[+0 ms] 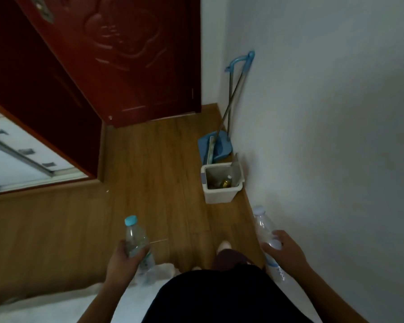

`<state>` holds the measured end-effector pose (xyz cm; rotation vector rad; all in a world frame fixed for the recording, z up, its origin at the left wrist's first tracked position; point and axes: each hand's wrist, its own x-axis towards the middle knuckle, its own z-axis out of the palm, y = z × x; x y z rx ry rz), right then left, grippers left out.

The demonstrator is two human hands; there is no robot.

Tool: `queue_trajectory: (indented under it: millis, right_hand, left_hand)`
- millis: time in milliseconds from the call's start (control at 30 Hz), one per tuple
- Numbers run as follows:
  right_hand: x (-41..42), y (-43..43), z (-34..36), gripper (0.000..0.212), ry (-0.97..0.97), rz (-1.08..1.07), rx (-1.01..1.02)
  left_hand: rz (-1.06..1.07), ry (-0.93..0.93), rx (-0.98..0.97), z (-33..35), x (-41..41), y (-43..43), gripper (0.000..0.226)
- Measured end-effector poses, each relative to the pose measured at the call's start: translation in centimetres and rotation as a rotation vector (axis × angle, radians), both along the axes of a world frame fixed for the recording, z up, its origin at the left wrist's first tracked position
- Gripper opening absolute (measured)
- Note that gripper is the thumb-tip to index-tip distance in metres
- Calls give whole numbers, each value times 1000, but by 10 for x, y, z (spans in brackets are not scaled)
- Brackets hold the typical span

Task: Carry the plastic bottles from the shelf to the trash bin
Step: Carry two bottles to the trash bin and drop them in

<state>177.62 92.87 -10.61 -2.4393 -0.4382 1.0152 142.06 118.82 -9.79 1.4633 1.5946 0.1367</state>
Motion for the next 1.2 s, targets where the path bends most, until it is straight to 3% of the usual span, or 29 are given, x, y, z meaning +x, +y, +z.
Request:
queue_trajectory:
  millis: [133,433,633,867,1000,1200]
  right_hand:
    - [28,46,-9,61,26,-47,-1]
    - [118,221,-4,30,77,-19,115]
    - [173,315,18,43,22,-9,245]
    - [195,371,19,61,-45,-212,264]
    - [180,390,15,61,-64,-467,205]
    - [133,410,10,59,-76,-804,123]
  left_hand:
    - [-24,-33,18,6,48,58,37]
    - [-47,-20,93,35,160,208,40]
    - [-180,-96,128,53,252,297,50]
    - [-565,-171,209,54,365,385,64]
    - [-806,-206,55,42,418,434,55]
    - [-1160,-146,-52,16,484,476,83]
